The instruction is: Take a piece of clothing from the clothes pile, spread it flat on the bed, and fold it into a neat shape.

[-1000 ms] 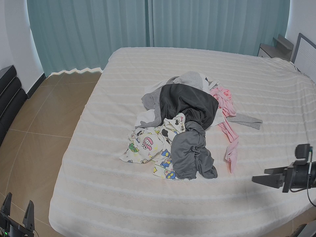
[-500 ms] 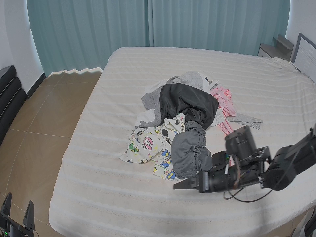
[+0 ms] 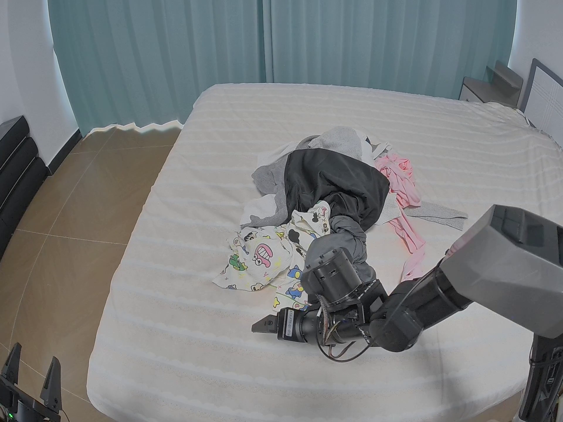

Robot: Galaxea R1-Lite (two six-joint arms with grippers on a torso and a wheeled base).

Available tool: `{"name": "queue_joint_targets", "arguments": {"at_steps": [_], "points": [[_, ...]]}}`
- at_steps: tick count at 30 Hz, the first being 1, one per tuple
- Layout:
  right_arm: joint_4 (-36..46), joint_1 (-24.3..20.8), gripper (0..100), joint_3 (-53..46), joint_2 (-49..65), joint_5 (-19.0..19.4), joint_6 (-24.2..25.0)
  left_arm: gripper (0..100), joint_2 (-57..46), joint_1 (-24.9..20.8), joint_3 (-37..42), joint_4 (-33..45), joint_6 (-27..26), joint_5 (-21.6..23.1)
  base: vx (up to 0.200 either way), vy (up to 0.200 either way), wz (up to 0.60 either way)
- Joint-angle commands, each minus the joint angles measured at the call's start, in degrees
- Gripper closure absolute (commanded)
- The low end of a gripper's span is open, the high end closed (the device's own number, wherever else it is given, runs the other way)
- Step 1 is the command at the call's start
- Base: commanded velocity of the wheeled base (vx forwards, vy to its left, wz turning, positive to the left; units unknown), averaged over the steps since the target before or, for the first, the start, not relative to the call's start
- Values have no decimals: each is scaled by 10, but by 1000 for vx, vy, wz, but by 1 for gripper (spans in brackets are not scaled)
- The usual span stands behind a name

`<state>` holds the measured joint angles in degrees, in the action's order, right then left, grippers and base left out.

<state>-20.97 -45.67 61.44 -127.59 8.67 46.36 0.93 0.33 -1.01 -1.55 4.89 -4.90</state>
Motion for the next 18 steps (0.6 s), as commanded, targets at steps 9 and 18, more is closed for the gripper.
{"name": "queue_joint_targets", "arguments": {"at_steps": [9,18], "points": [[-51,11,0,127,-115,-91,3,0,-9,0,9,0,0,0,0,0,0],[-55,44,0,131,-122,-119,-30,0,-9,0,9,0,0,0,0,0,0]]}}
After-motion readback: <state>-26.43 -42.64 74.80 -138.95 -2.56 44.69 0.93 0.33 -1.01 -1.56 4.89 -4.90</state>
